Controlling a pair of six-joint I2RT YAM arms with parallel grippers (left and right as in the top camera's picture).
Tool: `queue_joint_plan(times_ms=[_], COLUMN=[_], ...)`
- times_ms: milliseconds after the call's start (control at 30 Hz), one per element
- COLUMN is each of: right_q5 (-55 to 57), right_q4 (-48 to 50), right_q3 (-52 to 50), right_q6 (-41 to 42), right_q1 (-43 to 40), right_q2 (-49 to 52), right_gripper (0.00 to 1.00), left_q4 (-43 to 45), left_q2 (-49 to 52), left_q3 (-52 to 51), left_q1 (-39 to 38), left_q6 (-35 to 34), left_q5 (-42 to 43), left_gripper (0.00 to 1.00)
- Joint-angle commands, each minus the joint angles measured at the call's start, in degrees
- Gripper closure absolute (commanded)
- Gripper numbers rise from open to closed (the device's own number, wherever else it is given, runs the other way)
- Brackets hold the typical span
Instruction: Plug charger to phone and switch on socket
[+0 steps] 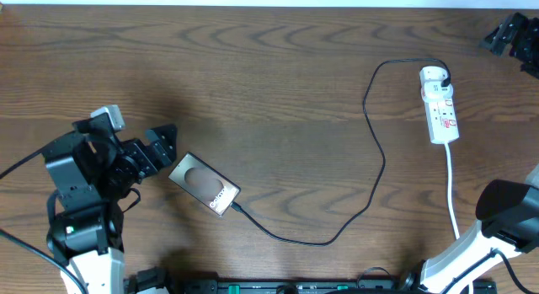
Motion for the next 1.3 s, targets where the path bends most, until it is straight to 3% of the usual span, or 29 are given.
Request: queue_joint_plan(times_ms=[0, 233, 467, 633, 800, 1067, 1267], right_q5=[0.5, 0.5, 0.5, 0.5, 0.5, 0.5, 0.5], right_q4=[-0.2, -0.2, -0.2, -0.2, -0.2, -0.2, -0.2], right_q3=[0.2, 0.2, 0.2, 0.2, 0.2, 0.2, 0.2], right_q6=[0.7, 0.7, 0.7, 0.7, 0.7, 0.7, 0.7], right_q1=[0.1, 0.1, 0.1, 0.1, 0.1, 0.1, 0.1], right_q2=[0.1, 0.1, 0.1, 0.1, 0.1, 0.1, 0.1], right_gripper=[0.01, 0.01, 0.01, 0.01, 0.01, 0.01, 0.01], left_q4=[0.0, -0.2, -5.5, -4.9, 8.3, 39.7, 45.9], left_q2=[-3.5, -12.7, -27.2, -38.8, -49.0, -48.9, -48.9], left_q3=[0.6, 0.3, -2.4, -7.8, -17.3, -34.9, -44.6], left_q1=[-2.9, -11.9, -18.9, -19.5, -19.5, -19.5, -19.6], left_q6=[1.0, 1.6, 2.1, 2.1, 5.6, 14.4, 17.6], left_q5=[-0.3, -0.9, -15.6, -22.9, -23.9, -21.9, -22.6], left_gripper=[0.03, 0.03, 0.03, 0.03, 0.03, 0.03, 0.03])
